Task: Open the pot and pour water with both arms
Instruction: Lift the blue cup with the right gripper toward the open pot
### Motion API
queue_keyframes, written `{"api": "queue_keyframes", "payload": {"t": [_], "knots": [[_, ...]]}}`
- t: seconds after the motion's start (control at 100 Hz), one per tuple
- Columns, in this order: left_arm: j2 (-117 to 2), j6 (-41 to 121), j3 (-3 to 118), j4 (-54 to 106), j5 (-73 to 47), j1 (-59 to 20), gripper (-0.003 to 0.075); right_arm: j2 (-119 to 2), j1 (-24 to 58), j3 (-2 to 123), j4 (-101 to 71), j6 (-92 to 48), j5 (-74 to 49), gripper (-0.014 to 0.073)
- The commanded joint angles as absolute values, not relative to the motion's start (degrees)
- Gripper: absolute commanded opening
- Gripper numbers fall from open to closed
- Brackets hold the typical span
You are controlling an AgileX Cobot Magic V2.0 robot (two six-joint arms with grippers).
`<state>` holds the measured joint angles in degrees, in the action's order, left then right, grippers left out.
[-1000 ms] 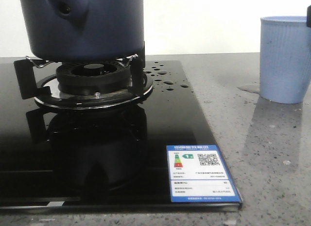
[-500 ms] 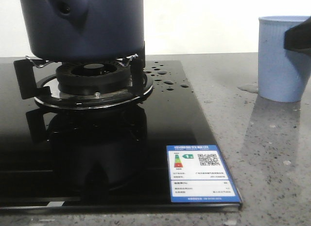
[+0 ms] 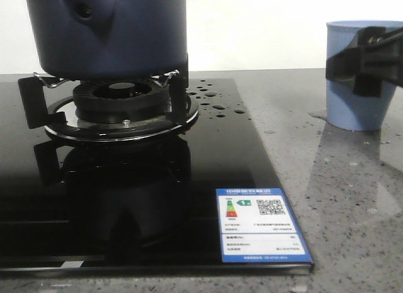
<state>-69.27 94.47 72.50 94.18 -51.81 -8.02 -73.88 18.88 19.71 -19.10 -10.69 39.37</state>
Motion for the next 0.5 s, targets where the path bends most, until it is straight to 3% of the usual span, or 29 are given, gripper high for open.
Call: {"api": "queue_keyframes", "payload": {"t": [0.0,0.33,0.49], "knots": [[-67.61,94.21,74.56,99.87,-51.91,-7.88,0.0304,-75.3,19.04,21.49,-17.92,-8.87,46.39,0.0583],[-67.61,94.21,74.56,99.87,-52.46,-7.88,0.0304,-79.9,19.04,22.96,-17.92,-8.87,51.21,0.058],[-67.61,94.21,74.56,99.87,-53.01,-7.88,0.0304,-79.9,19.04,23.06,-17.92,-8.87,50.88,0.0429]]}}
